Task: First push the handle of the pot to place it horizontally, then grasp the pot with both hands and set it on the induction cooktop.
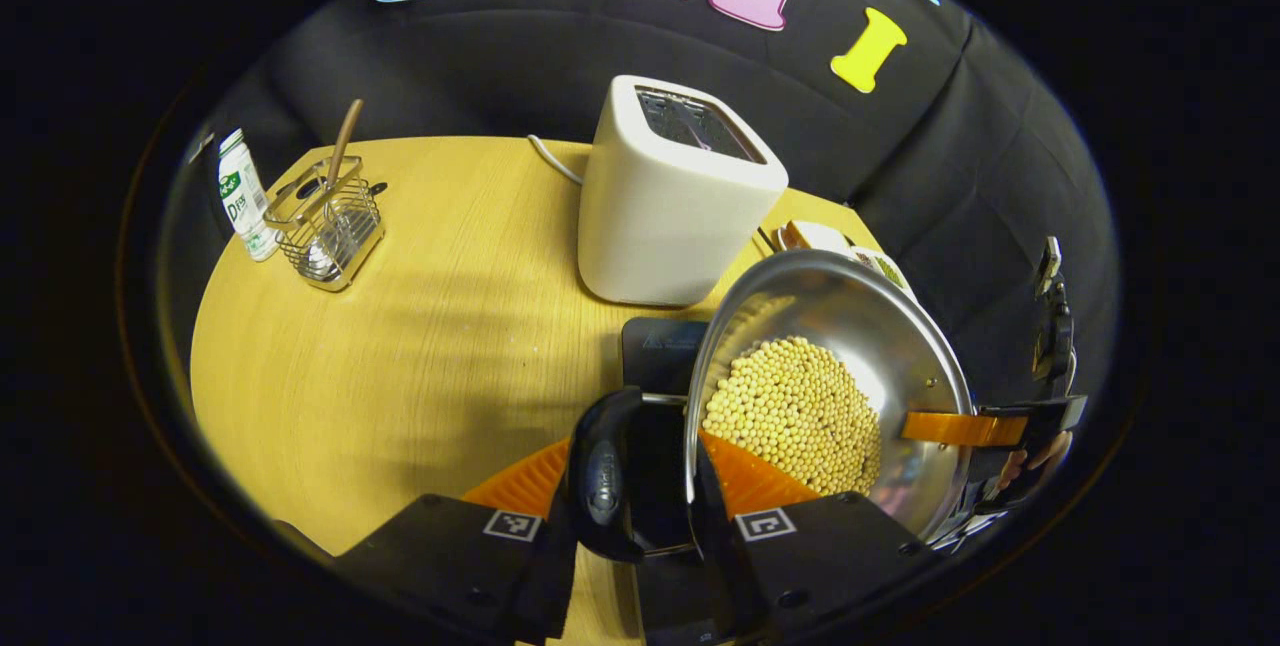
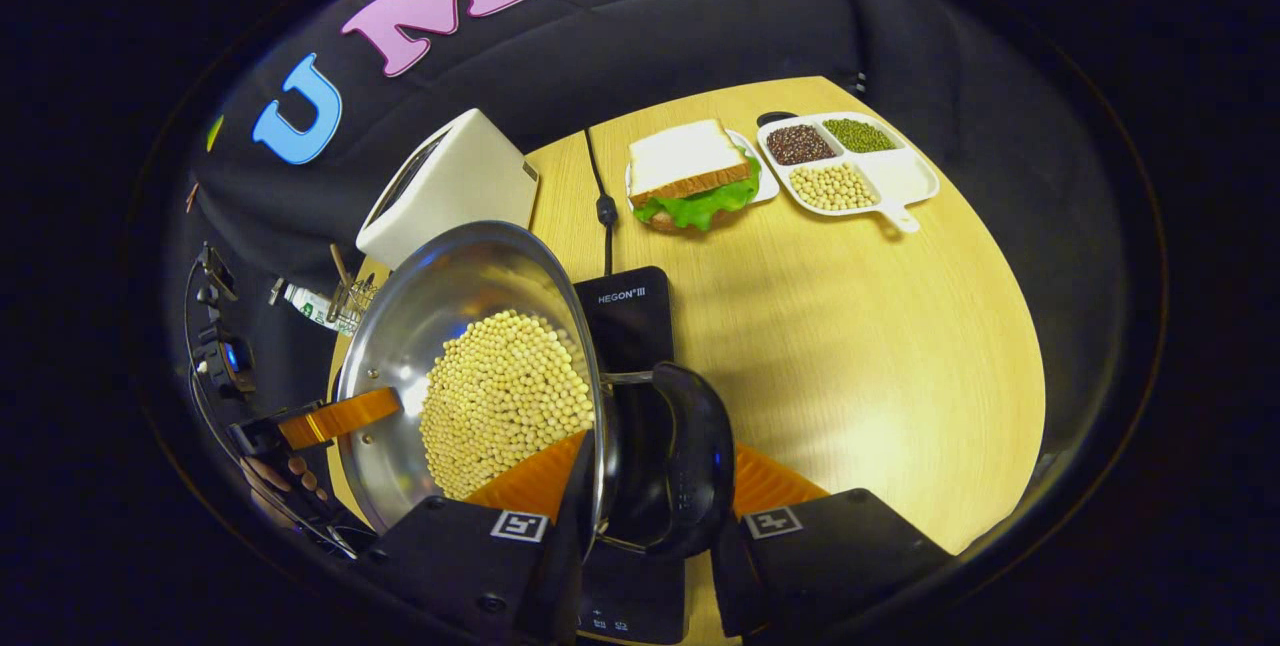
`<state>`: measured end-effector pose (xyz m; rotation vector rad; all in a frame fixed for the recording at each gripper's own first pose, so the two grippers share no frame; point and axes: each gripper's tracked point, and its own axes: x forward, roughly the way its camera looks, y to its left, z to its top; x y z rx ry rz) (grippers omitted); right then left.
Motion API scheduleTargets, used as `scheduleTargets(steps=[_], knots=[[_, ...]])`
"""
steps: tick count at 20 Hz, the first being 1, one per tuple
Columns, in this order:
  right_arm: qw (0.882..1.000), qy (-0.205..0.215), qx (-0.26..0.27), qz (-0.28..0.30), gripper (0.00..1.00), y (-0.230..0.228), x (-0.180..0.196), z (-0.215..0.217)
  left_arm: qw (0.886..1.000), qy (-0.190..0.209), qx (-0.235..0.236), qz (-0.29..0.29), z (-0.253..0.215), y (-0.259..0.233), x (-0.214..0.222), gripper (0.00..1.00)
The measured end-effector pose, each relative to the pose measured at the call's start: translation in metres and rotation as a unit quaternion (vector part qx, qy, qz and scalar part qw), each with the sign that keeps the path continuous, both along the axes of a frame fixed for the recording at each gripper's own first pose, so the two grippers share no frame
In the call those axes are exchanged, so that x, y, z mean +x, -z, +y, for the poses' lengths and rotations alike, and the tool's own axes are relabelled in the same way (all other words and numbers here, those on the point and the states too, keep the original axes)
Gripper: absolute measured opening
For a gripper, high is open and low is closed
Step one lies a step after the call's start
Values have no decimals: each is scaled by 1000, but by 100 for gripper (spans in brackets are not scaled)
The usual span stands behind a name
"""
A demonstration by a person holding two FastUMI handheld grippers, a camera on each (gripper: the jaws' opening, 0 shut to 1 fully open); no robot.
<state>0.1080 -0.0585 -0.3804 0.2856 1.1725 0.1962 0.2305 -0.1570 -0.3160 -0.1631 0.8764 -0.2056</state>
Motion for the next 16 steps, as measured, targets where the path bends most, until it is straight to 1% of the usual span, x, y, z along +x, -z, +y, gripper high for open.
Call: scheduleTargets(steps=[7,8,9,10,11,13,14,15,16], knots=[[1000,-4,4,-7,59,0,1,2,1000,-5,-4,4,1,2,-1,58],[1000,-3,3,-8,55,-1,1,1,1000,-5,-5,4,1,2,-1,60],[1000,-3,2,-9,59,0,2,1,1000,-5,-5,4,1,3,-1,60],[1000,-2,2,-10,55,0,2,1,1000,-5,-4,4,0,3,-1,60],[1000,-2,0,-9,60,0,2,1,1000,-5,-4,5,1,3,-1,61],[1000,-3,-1,-10,62,0,2,2,1000,-4,1,8,1,4,-2,60],[1000,-4,-9,-11,58,1,0,1,1000,-1,3,12,-1,4,-3,63],[1000,-6,-12,-13,68,0,2,-1,1000,-1,4,16,-3,6,-4,64],[1000,-5,-13,-11,70,-1,-1,-2,1000,-3,8,20,-4,8,-4,67]])
